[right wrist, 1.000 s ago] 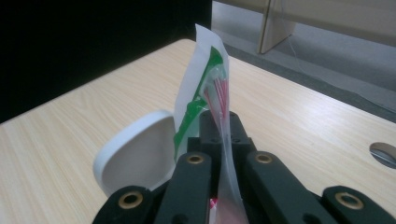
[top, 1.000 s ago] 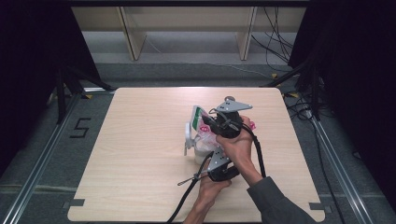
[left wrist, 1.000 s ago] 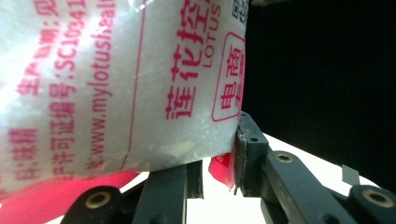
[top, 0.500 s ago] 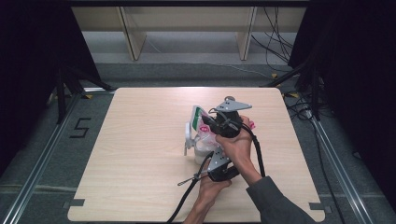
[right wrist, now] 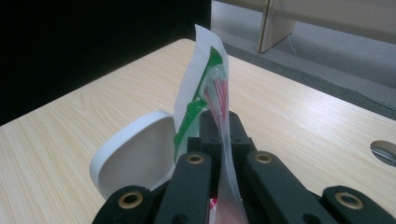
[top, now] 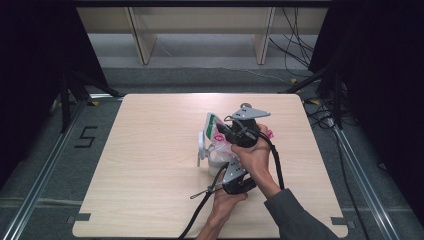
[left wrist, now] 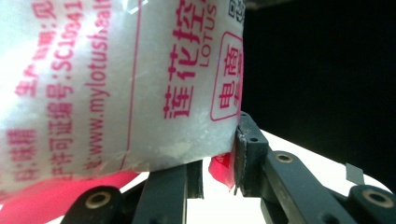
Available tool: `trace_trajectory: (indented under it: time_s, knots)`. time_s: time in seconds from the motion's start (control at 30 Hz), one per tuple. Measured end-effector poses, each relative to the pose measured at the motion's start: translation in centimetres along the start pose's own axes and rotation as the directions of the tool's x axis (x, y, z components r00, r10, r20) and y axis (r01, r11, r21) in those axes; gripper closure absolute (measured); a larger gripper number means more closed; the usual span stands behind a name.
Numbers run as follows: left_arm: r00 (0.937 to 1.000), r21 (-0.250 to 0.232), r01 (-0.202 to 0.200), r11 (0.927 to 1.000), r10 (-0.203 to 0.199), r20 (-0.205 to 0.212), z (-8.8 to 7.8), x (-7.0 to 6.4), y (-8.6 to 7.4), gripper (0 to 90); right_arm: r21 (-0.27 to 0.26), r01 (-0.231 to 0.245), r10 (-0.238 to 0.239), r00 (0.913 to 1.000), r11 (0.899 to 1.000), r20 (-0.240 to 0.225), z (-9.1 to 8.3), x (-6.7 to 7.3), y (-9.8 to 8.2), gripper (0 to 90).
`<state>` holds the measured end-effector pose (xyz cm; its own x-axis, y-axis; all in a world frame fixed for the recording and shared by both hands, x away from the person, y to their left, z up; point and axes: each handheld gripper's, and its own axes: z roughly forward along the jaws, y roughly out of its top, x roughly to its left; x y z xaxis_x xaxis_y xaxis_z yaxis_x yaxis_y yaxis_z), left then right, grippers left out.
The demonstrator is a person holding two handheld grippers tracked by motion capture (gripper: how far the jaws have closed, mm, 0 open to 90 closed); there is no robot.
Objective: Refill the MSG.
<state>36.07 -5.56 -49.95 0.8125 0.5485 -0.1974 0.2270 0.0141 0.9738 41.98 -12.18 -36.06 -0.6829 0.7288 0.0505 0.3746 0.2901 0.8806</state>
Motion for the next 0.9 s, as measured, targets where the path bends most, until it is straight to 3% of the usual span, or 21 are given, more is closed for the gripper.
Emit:
trace_trajectory:
  time_s: [0.43, 0.5, 0.53, 0.7, 0.73, 0.9]
  knots:
    - [1.0, -0.015, -0.003, 0.9999, 0.003, 0.007, 0.09, 0.07, -0.08, 75.6, 0.002, -0.008, 0.008, 1.0, 1.0, -0.004, -0.05, 0.04, 0.01, 90.0]
    - [0.9999, -0.015, 0.001, 0.9999, 0.0, 0.012, 0.14, 0.11, -0.11, 75.6, -0.021, 0.019, -0.019, 0.9998, 1.0, -0.004, 0.07, -0.24, 0.0, 90.0]
    - [0.9999, -0.016, 0.003, 0.9999, -0.002, 0.011, 0.17, 0.06, -0.12, 75.6, 0.004, -0.005, 0.005, 1.0, 1.0, -0.003, 0.08, 0.01, -0.1, 90.0]
    - [0.9999, -0.014, 0.005, 0.9999, -0.004, 0.012, 0.1, 0.12, -0.09, 75.7, -0.011, 0.001, -0.001, 1.0, 1.0, 0.0, 0.03, -0.14, 0.01, 90.0]
    - [0.9999, -0.018, 0.003, 0.9998, -0.003, 0.01, 0.14, 0.07, -0.11, 75.6, 0.013, -0.003, 0.003, 1.0, 1.0, -0.001, 0.26, 0.14, -0.11, 90.0]
    - [0.9999, -0.018, 0.004, 0.9998, -0.003, 0.012, 0.11, 0.11, -0.1, 75.7, -0.004, -0.015, 0.015, 0.9999, 1.0, -0.001, 0.06, -0.07, 0.01, 90.0]
